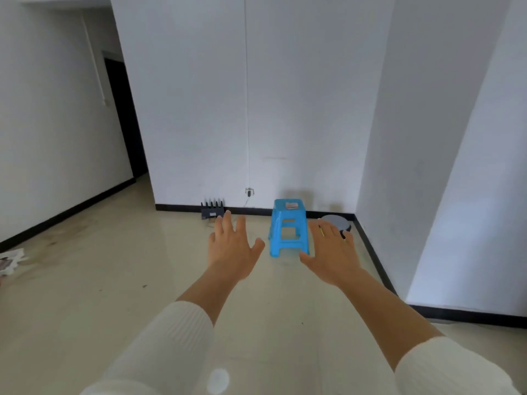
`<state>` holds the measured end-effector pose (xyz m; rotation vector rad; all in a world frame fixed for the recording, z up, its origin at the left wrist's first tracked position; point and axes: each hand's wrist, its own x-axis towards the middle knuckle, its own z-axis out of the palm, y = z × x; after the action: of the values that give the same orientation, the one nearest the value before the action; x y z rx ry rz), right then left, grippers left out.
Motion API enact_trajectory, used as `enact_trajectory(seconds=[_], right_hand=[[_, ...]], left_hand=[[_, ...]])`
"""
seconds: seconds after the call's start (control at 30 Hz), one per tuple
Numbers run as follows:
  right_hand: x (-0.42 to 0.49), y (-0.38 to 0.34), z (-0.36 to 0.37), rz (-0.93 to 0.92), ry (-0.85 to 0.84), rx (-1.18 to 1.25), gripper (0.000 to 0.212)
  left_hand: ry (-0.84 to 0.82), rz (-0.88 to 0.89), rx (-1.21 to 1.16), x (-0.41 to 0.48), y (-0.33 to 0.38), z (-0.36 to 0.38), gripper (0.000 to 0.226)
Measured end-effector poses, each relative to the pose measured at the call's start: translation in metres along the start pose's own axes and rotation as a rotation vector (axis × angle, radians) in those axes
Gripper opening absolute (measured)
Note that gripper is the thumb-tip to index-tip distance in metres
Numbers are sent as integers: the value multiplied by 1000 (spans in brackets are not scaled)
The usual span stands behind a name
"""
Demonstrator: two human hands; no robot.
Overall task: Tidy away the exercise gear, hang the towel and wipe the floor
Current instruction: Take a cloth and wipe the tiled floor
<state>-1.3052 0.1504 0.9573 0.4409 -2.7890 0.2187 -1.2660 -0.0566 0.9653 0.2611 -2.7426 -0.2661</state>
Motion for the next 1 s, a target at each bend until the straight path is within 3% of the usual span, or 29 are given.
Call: enact_trajectory(seconds=[0.37,0.67,1.0], right_hand=[[270,115,105,30,-101,20,65],[520,176,233,82,-193,61,65],[757,257,325,127,-256,23,63]], left_hand=[[-71,-34,-52,273,43,146,61],[-160,8,-104,522,54,295,61],[-247,65,-155,757,96,422,54]])
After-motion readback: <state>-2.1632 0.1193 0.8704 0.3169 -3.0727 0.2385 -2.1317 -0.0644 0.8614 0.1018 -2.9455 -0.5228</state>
